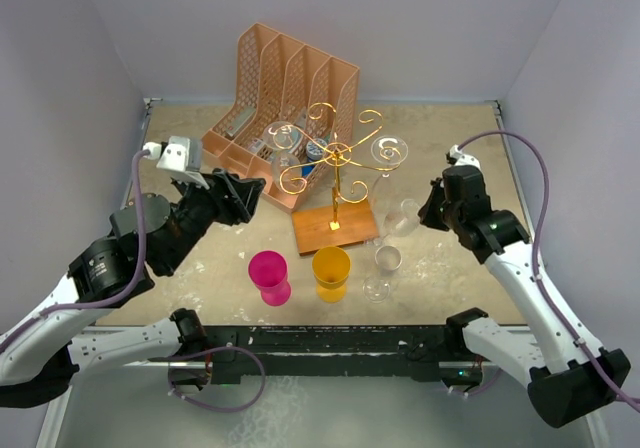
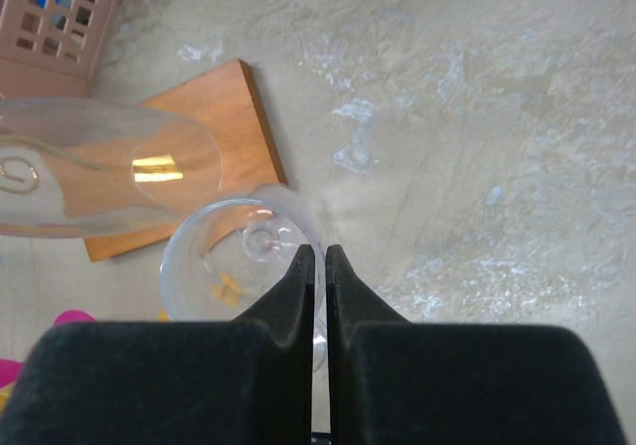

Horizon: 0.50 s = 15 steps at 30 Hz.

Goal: Place the wine glass upside down on the wine glass rack

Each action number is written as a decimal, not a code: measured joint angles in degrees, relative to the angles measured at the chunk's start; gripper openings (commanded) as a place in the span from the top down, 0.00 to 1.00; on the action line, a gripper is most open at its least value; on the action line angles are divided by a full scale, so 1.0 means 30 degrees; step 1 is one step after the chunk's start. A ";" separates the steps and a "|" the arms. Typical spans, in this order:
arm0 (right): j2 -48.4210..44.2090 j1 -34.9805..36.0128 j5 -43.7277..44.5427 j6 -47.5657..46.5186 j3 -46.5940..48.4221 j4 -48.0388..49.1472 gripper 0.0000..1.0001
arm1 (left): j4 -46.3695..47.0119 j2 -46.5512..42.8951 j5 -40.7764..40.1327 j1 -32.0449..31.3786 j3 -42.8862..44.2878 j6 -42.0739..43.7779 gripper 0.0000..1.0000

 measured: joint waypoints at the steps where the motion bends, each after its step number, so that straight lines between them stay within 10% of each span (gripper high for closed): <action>1: 0.0000 0.0015 0.0262 0.0022 0.0182 -0.0095 1.00 | 0.0007 0.0051 -0.0007 0.0000 0.0000 0.0007 0.44; 15: -0.1654 0.0029 0.4539 0.0860 0.4940 -0.0663 1.00 | 0.1042 0.0423 0.1253 0.0000 0.1042 -0.0211 0.42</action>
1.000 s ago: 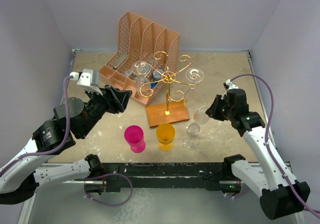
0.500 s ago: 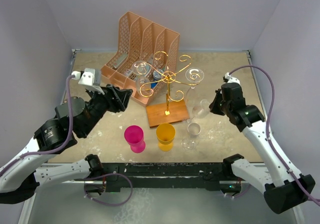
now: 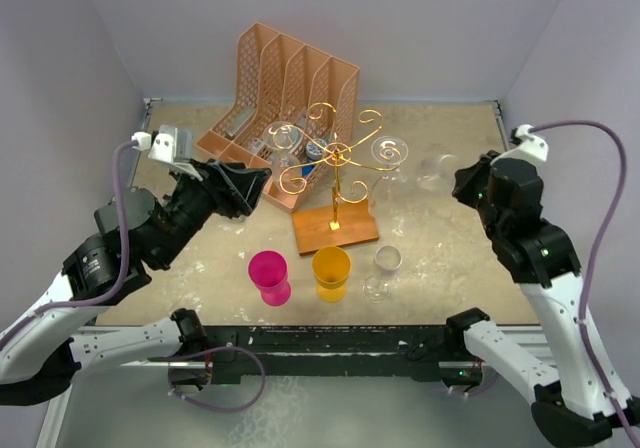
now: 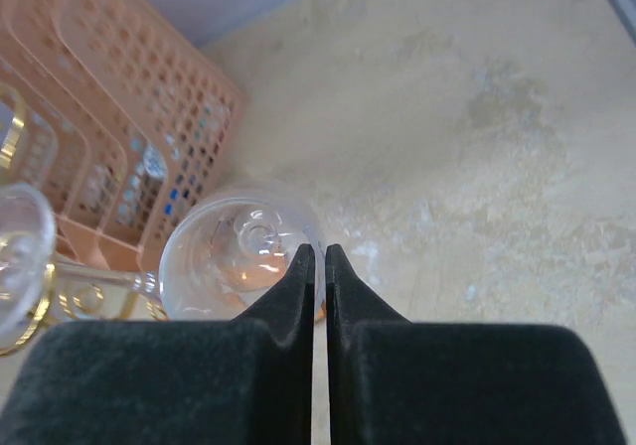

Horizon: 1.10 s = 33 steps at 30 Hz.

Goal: Place the wine glass upside down on the wine glass rack

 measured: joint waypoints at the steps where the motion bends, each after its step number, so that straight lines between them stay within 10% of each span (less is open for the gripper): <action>1: -0.0459 0.0000 0.0408 0.0189 0.0160 0.0153 1.00 | 0.0189 0.0146 0.0131 0.0000 0.0189 -0.0138 0.42; 19: -0.3184 0.0007 0.4597 0.1654 0.1530 0.2426 1.00 | 0.2965 0.4408 0.2412 0.0000 0.2637 -0.3504 0.42; 33: -0.4962 0.0000 -0.2528 0.2827 0.0153 1.3777 1.00 | 0.8859 0.6943 0.3585 0.0000 0.3104 -0.8021 0.38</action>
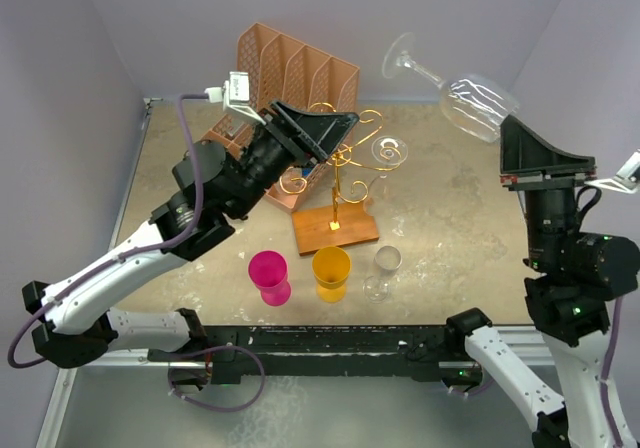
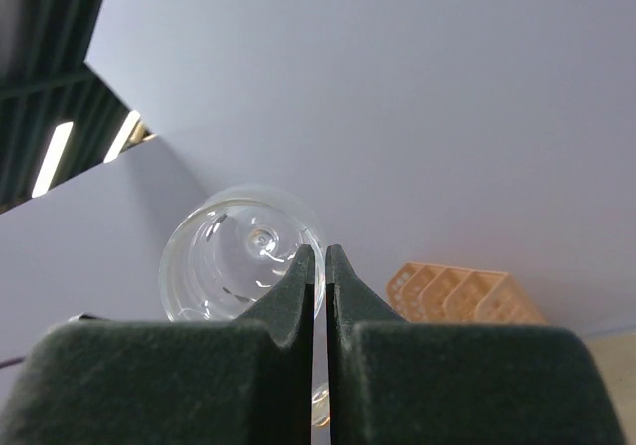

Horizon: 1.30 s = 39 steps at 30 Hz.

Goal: Place the wine glass upside down on the wine glass rack

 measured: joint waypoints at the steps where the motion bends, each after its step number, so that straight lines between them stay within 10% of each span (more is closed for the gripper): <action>1: 0.0044 0.0000 -0.0583 0.0211 -0.0503 0.0962 1.00 | 0.0685 0.0291 0.0306 0.0000 0.0000 -0.0233 0.38; 24: 0.1239 0.0000 -0.5515 0.3847 -0.7155 1.1591 1.00 | 0.6739 0.1858 -0.4335 0.0000 -0.1472 -0.4102 0.39; 39: 0.2608 0.0597 -0.6462 0.4838 -0.7293 1.3471 1.00 | 0.7359 0.3381 -0.4007 0.0000 -0.0532 -0.5326 0.61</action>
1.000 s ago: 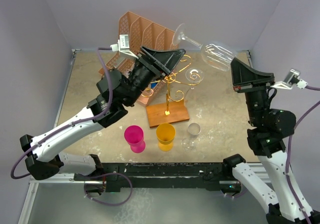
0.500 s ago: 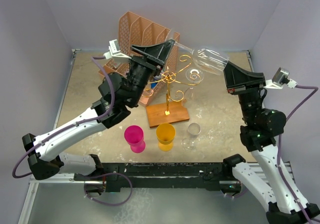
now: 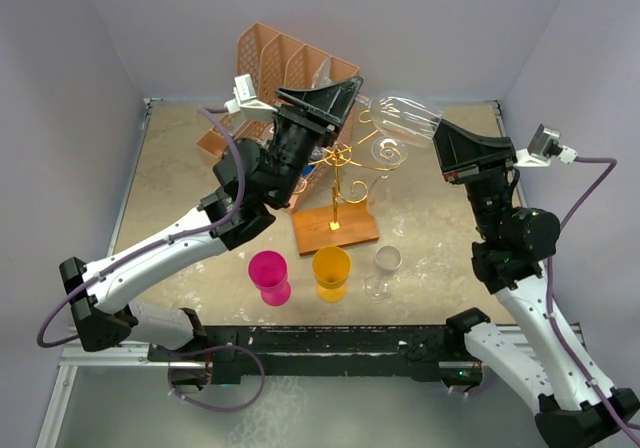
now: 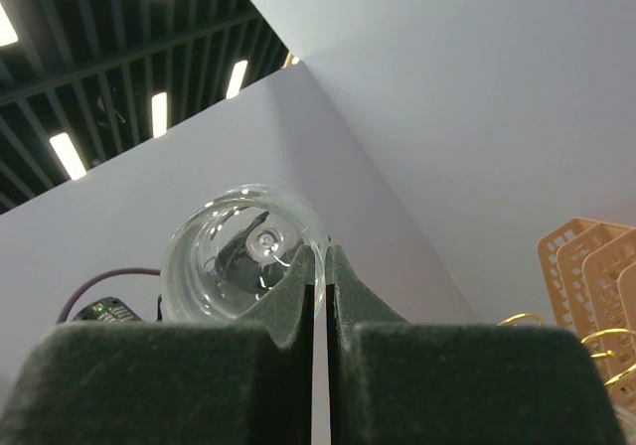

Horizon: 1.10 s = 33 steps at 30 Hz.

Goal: Place the wine glass upside down on the wine glass rack

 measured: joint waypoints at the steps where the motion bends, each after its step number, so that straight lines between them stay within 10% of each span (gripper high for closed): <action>1: 0.0058 0.0058 -0.0102 0.0007 0.0000 0.0066 1.00 | 0.0168 0.0073 0.0029 0.0000 0.0051 -0.0095 0.65; 9: 0.0175 0.0372 -0.0852 -0.0022 -0.0284 0.0576 1.00 | 0.1056 0.0299 0.0044 -0.0015 0.0146 -0.0350 1.00; 11: 0.0248 0.0372 -0.1166 -0.0073 -0.0284 0.0481 1.00 | 0.1435 0.0299 0.0131 -0.0015 0.0153 -0.0321 1.00; 17: 0.0146 0.0481 -0.1377 -0.0415 0.0211 -0.1341 0.45 | 0.1224 0.0182 0.0233 -0.0015 0.0138 0.0707 1.00; 33: -0.0117 0.0619 0.0095 -0.5209 0.7344 -1.4615 0.28 | -0.0991 -0.3104 0.0590 -0.0015 0.0444 1.1948 1.00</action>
